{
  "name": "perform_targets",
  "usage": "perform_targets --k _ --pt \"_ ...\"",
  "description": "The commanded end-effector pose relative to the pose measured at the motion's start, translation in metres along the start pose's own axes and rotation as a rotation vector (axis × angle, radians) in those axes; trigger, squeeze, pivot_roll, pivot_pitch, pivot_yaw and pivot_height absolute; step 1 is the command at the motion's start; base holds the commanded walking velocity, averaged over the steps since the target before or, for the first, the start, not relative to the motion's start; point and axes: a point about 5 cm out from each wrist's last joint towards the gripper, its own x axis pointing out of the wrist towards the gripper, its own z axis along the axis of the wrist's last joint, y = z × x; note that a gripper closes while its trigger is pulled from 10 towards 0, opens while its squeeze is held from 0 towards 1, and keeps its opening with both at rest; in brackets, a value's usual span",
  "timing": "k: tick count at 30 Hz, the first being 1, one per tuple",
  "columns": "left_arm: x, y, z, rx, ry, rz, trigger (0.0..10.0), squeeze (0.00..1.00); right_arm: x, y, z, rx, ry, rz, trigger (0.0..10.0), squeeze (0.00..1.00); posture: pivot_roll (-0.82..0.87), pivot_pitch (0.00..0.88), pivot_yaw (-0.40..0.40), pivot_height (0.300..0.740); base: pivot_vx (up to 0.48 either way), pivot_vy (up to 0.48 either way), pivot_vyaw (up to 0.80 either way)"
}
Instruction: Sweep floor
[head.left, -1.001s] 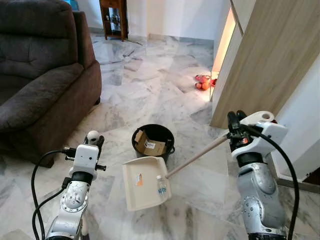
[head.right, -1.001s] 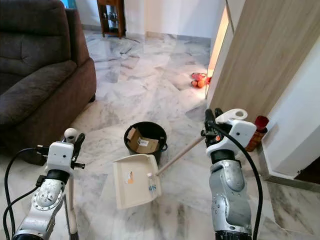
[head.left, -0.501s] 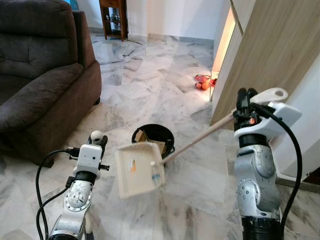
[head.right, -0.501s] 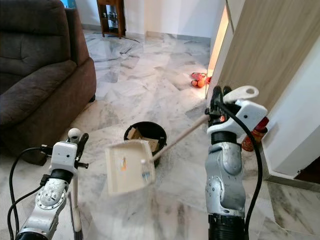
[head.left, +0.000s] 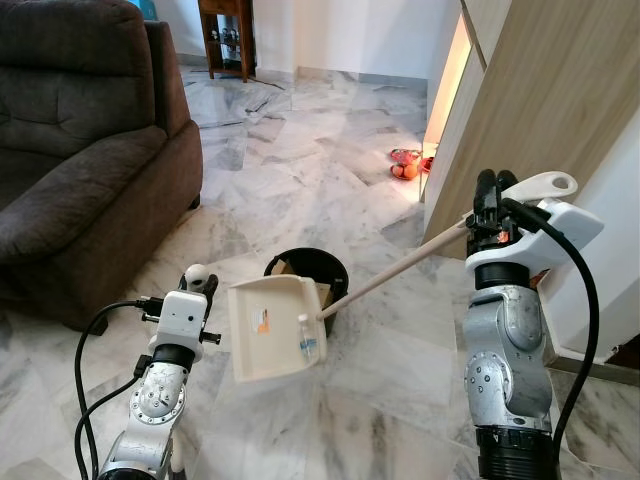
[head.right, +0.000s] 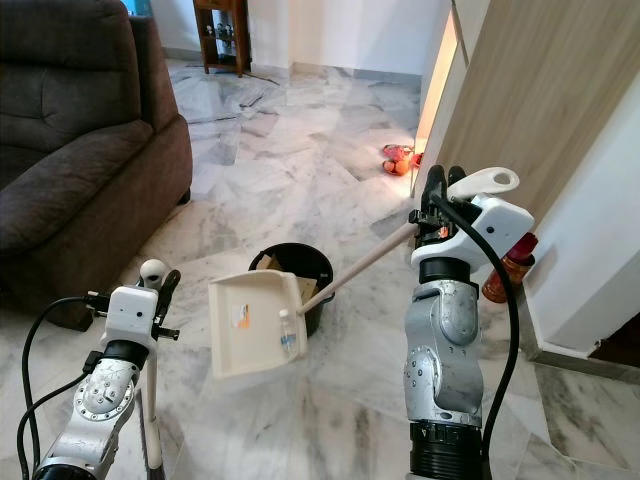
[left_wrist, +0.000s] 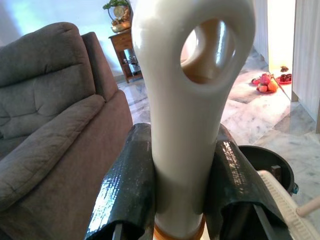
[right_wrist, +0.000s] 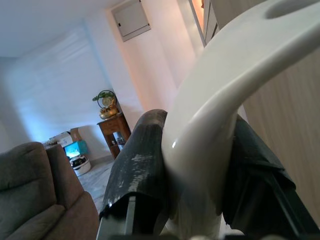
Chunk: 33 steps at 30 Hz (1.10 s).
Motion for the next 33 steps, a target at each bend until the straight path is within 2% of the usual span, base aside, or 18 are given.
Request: perform_targets --k 1,33 --pt "0.006 0.0002 0.0089 0.007 -0.051 0.005 10.0 0.0 0.0088 0.011 0.0171 0.033 -0.097 0.028 10.0 0.0 0.06 0.0 -0.032 0.74 0.0 0.0 0.0" --pt "0.0057 0.0015 0.0083 0.013 -0.05 0.01 10.0 0.0 0.0097 0.0197 0.0179 0.066 -0.107 0.051 10.0 0.0 0.06 0.0 -0.03 0.74 0.3 0.0 0.0"
